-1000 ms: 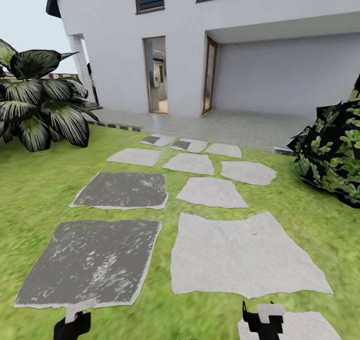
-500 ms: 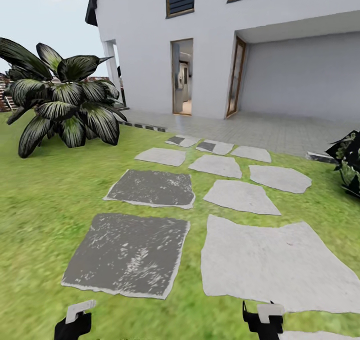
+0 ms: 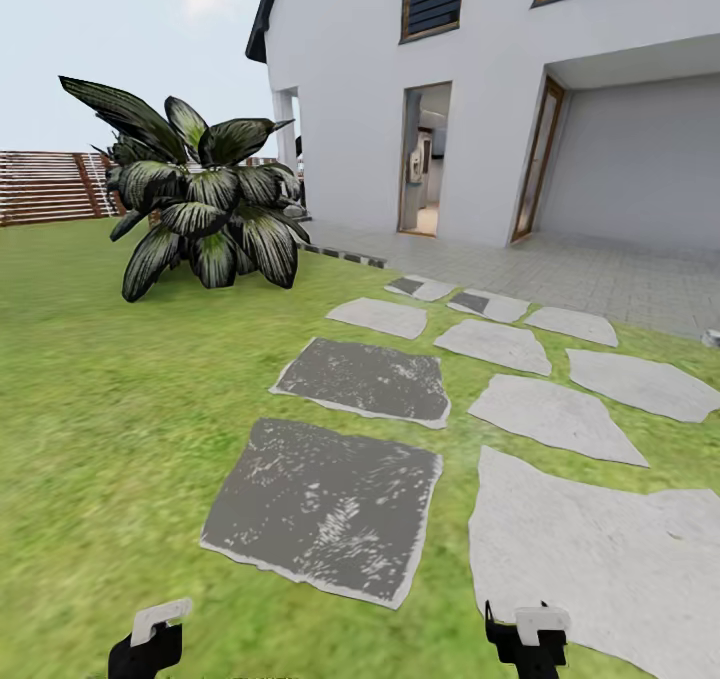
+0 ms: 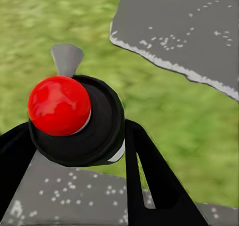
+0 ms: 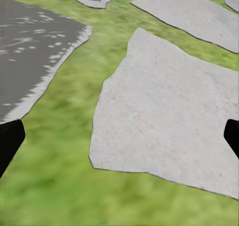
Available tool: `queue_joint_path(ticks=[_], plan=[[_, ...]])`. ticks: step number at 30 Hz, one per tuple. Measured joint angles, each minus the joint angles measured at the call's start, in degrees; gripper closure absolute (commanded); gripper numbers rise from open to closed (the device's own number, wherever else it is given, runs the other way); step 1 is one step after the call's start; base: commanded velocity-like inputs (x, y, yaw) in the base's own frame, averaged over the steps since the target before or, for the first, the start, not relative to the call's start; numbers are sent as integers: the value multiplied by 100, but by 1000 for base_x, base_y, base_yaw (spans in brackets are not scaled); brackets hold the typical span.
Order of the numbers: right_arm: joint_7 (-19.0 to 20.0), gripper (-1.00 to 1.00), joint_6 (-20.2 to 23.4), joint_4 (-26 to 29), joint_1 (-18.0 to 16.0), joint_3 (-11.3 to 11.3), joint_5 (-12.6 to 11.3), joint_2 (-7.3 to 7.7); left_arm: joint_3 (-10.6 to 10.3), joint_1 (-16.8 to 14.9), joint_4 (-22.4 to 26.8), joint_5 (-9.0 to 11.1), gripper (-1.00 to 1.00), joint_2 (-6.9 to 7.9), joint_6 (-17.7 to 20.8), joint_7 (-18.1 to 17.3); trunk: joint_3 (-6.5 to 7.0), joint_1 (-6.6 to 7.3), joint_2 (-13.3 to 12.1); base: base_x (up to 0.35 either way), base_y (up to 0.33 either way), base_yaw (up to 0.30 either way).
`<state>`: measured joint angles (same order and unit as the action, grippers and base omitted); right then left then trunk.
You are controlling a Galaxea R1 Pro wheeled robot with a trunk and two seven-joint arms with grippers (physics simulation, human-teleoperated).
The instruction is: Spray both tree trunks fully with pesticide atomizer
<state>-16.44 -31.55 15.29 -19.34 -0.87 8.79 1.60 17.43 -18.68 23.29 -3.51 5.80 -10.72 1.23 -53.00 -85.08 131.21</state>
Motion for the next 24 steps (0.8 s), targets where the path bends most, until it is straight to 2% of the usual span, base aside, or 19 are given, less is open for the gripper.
queue_joint_path(ticks=[24], plan=[[0, -100, 0, 0, 0, 0, 0, -1, -3, 4, 0, 0, 100, 0, 7, 0, 64, 0, 0, 0, 2, 277]])
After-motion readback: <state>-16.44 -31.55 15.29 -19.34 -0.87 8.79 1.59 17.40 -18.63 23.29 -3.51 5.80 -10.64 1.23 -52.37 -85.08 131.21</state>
